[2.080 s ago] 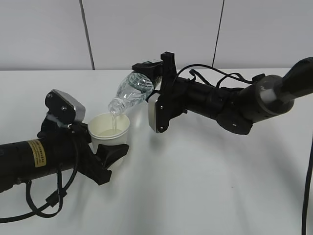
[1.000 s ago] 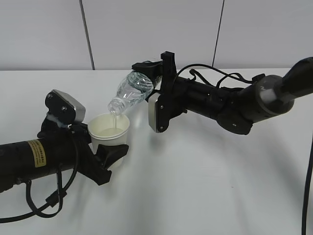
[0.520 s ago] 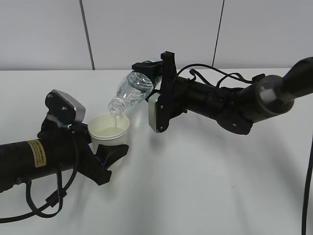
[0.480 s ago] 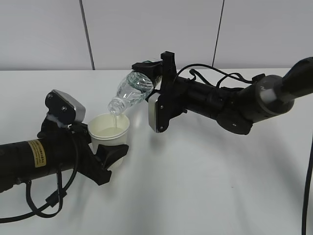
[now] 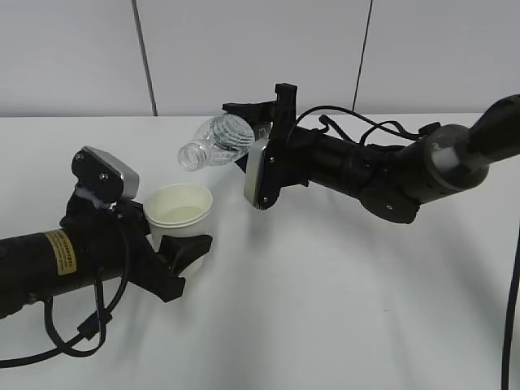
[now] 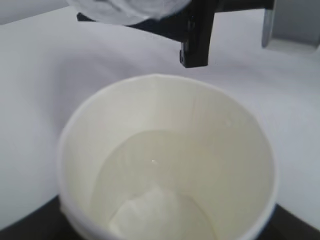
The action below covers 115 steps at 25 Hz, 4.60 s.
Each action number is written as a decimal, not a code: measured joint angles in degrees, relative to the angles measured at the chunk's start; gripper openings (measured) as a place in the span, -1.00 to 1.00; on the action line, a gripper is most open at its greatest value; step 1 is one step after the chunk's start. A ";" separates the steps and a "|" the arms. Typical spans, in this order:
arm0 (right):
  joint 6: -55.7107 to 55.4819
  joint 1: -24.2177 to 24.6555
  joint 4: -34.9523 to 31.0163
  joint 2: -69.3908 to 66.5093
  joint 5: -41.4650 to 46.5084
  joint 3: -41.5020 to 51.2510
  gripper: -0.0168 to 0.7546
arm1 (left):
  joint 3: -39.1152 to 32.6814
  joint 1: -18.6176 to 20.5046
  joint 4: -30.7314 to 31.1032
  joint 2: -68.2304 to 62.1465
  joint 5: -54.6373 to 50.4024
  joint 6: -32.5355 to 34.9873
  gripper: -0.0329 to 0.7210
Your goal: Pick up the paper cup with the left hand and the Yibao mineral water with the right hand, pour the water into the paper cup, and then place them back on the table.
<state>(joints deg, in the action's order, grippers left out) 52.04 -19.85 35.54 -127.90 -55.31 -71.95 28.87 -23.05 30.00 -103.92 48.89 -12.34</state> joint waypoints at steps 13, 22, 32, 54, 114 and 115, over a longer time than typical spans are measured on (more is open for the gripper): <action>-33.48 0.00 -5.38 0.00 -0.09 0.00 0.26 | 0.00 0.00 -11.69 0.00 3.44 5.08 0.24; -50.54 0.00 -7.79 0.00 -0.09 0.00 0.26 | 0.00 0.54 -24.30 -3.10 9.67 10.56 0.24; -54.63 0.00 -11.70 1.02 2.33 3.59 0.26 | 5.99 5.21 -25.76 -9.18 10.30 10.78 0.24; -54.76 0.00 -20.79 4.65 0.64 13.28 0.26 | 12.76 5.59 -25.16 -20.21 12.82 10.78 0.31; -50.22 0.00 -49.41 -3.70 -5.39 16.37 0.72 | -4.36 3.93 -30.00 19.64 -9.52 10.79 0.54; -50.22 0.00 -49.18 -3.70 -6.21 17.40 0.72 | -4.36 3.93 -30.00 19.64 -9.52 10.79 0.54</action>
<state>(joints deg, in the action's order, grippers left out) 1.82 -19.85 -13.64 -131.60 -61.52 -54.55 24.51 -19.11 0.00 -84.27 39.37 -1.55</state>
